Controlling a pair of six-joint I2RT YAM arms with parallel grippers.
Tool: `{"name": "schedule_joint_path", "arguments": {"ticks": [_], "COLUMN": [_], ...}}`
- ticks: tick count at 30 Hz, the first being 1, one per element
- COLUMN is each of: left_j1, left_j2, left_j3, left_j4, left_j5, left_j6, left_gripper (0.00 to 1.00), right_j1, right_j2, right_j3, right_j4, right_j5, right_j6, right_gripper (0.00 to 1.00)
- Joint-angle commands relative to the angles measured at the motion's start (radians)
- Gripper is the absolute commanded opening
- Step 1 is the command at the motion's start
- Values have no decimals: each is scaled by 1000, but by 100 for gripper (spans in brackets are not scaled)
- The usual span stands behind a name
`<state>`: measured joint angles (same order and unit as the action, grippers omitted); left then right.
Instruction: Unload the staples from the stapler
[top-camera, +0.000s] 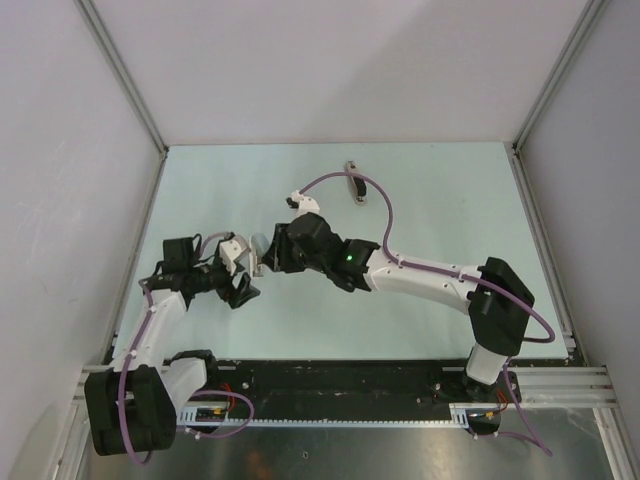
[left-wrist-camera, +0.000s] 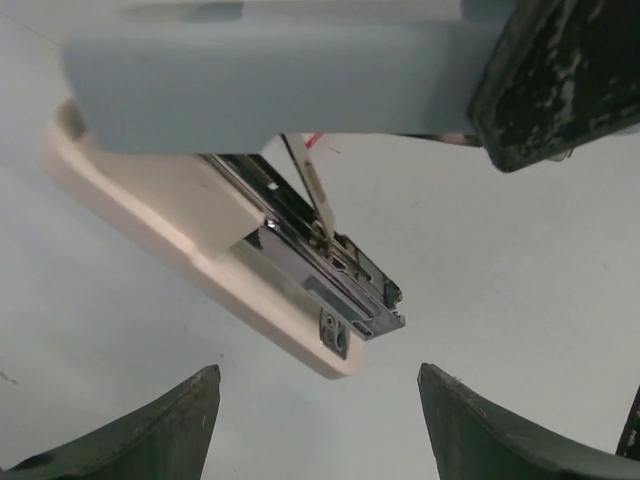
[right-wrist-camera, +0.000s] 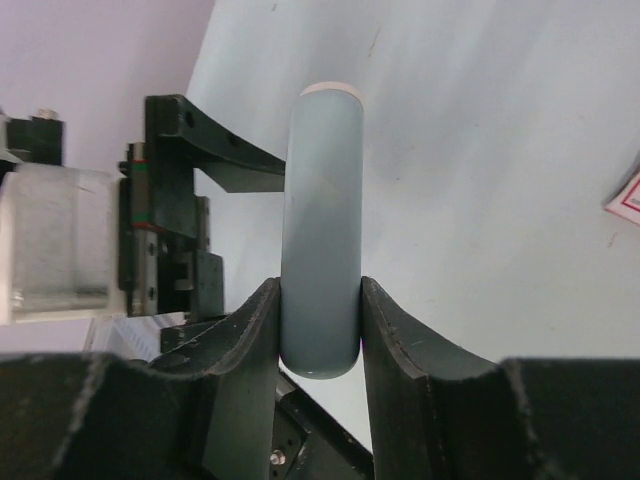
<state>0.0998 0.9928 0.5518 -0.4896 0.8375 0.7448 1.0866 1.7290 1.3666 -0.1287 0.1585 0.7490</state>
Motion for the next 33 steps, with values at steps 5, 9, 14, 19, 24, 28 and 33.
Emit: {"name": "schedule_joint_path", "arguments": {"ticks": [5,9,14,19,24,28,33], "left_j1": [13,30,48,50,49,49,49], "left_j2": [-16,14,20,-8,-39,-64,-95], "left_j3": [-20,0,-3,-16,-23,-20,-18], "left_j4": [-4,-4,-4,-4,-3,-3,2], "left_j5": [101,108,117,112,85,46,0], "left_j6": [101,97,101,107,122,141,179], "left_gripper": [80,72,58,42,24,17,15], "right_j1": [9,14,20,22,25,28,50], "right_j2": [6,5,-1,-9,-8,-10,-34], "right_j3": [-5,-11,-22,-31,-35,-50,-117], "right_j4": [116,115,117,118,119,118,144], "right_j5": [-78,-85,-85,-88,-103,-124,-121], "right_j6": [50,52,53,56,55,39,-20], "right_gripper": [0,0,0,0,0,0,0]}}
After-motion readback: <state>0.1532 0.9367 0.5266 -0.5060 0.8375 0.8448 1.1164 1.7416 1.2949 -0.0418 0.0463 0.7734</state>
